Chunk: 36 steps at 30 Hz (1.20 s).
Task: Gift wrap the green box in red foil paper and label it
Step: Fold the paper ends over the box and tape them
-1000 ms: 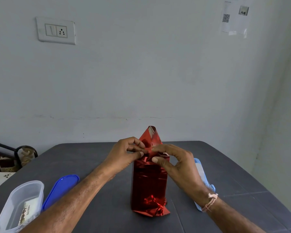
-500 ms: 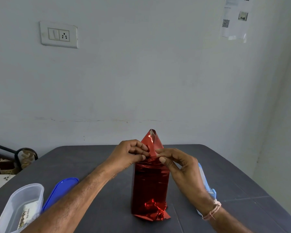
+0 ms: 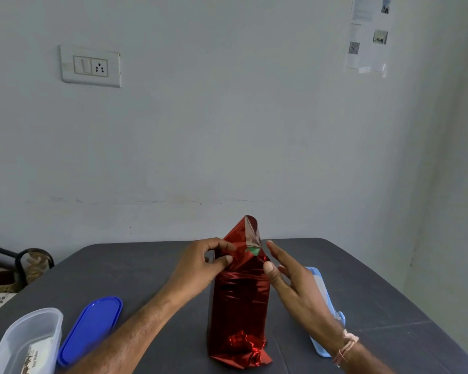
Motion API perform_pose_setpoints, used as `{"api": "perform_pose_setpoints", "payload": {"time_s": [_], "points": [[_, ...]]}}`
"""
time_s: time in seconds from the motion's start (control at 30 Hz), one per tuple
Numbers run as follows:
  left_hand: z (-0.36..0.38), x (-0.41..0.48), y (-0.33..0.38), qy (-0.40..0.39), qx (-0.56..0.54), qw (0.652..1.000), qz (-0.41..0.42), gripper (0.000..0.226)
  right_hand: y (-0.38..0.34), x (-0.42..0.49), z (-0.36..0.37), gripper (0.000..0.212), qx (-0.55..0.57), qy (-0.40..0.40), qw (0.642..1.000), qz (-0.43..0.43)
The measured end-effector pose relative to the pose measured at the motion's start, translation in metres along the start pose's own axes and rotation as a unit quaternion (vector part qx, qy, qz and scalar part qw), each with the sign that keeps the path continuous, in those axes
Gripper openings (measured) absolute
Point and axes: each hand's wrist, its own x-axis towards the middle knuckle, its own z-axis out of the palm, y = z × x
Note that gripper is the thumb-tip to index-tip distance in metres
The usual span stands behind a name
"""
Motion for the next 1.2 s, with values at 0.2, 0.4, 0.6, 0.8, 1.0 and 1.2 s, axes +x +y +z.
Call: {"api": "perform_pose_setpoints", "payload": {"time_s": [0.2, 0.4, 0.6, 0.8, 1.0, 1.2], "points": [[0.001, -0.003, -0.004, -0.037, 0.035, 0.998, 0.048, 0.028, 0.018, 0.006, 0.005, 0.06, -0.034, -0.066, 0.996, -0.039], [0.008, -0.016, -0.007, -0.098, 0.063, 0.992, 0.046, 0.087, 0.024, 0.009, 0.009, 0.071, -0.076, -0.077, 0.992, -0.057], [0.009, -0.022, -0.014, -0.106, 0.036, 0.994, 0.008, 0.11, 0.027, 0.015, 0.005, 0.076, -0.154, -0.121, 0.978, -0.072], [-0.001, -0.014, -0.016, -0.052, 0.035, 0.998, 0.029, 0.064, 0.026, 0.019, 0.001, 0.084, -0.184, -0.152, 0.969, -0.061], [-0.006, -0.004, 0.001, -0.059, 0.001, 0.998, 0.016, 0.058, 0.021, 0.02, -0.003, 0.077, -0.212, -0.179, 0.956, -0.099], [-0.008, -0.002, -0.003, -0.047, -0.061, 0.997, -0.015, 0.054, 0.006, 0.029, -0.016, 0.076, -0.269, -0.211, 0.93, -0.138]]}}
